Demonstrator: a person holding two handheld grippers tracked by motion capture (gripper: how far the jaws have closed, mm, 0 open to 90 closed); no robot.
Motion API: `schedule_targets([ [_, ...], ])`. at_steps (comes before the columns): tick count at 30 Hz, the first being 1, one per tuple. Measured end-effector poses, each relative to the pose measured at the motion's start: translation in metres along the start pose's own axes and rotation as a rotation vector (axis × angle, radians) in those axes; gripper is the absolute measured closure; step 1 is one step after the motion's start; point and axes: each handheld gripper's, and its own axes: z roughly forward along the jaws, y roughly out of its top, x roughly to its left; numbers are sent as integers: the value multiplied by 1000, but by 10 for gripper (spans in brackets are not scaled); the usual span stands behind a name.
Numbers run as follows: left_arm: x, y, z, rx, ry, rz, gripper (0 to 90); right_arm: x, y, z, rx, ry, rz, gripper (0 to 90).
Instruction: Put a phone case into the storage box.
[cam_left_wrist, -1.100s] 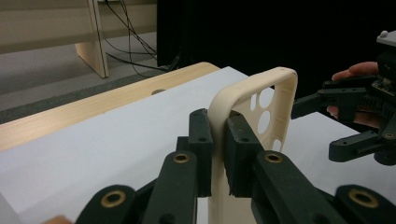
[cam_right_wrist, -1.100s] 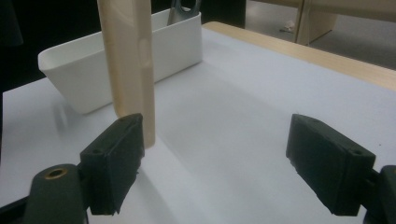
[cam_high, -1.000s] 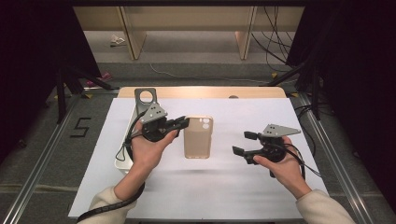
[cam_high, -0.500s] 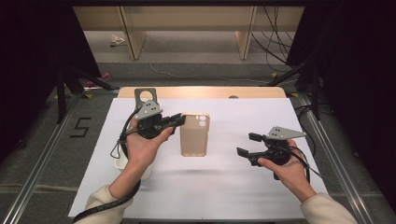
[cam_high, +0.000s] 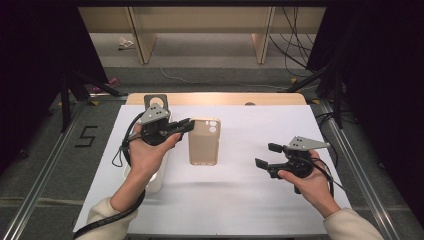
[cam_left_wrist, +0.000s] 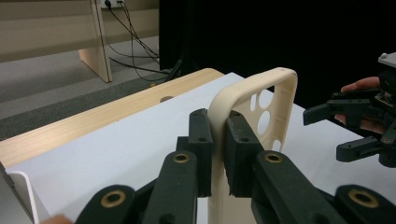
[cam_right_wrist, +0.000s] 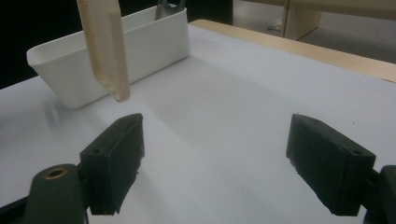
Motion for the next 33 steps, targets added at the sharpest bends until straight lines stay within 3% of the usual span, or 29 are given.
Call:
schedule_targets([
  [21, 21, 16, -18, -34, -3, 6, 819, 2, -4, -4, 6, 9, -3, 206],
  [33, 37, 31, -31, -43, 31, 9, 819, 1, -5, -4, 11, 6, -2, 202],
])
